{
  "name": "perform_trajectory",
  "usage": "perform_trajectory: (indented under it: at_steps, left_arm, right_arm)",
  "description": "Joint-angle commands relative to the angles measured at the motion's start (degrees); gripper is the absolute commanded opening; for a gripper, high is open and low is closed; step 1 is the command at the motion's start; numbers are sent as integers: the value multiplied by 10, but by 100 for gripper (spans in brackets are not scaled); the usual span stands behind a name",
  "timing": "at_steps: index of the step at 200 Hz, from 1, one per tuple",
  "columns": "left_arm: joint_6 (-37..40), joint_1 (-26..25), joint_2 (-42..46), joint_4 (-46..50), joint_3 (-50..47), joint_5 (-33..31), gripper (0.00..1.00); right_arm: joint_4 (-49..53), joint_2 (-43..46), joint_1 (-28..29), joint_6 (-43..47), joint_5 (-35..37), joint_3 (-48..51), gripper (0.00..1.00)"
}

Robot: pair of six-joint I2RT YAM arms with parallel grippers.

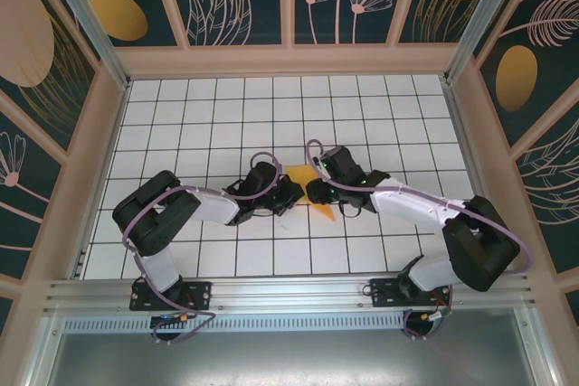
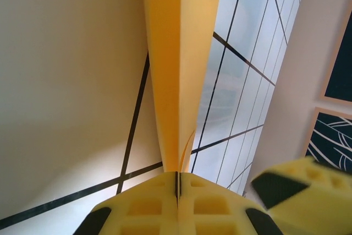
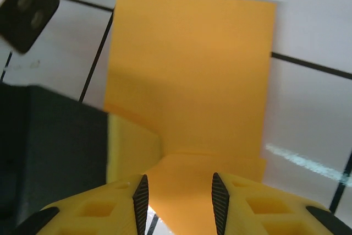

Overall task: Fold a paper plane with a square sheet of paper (pick it up from the middle)
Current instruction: Fold the wing for the fifth time at the center of the table.

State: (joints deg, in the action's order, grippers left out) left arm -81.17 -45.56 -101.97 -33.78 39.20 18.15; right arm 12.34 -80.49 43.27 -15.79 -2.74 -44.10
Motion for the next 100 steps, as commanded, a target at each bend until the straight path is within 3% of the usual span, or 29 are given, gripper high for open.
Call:
perform_trajectory:
  at_steps: [1, 100]
  left_arm:
    - [7, -2, -6, 34, 21, 5, 0]
    - [1, 11, -20, 32, 35, 39, 0]
  right_arm:
    - [15, -10, 26, 28, 50, 12, 40]
    - [-13, 10, 56, 111, 80, 51, 48]
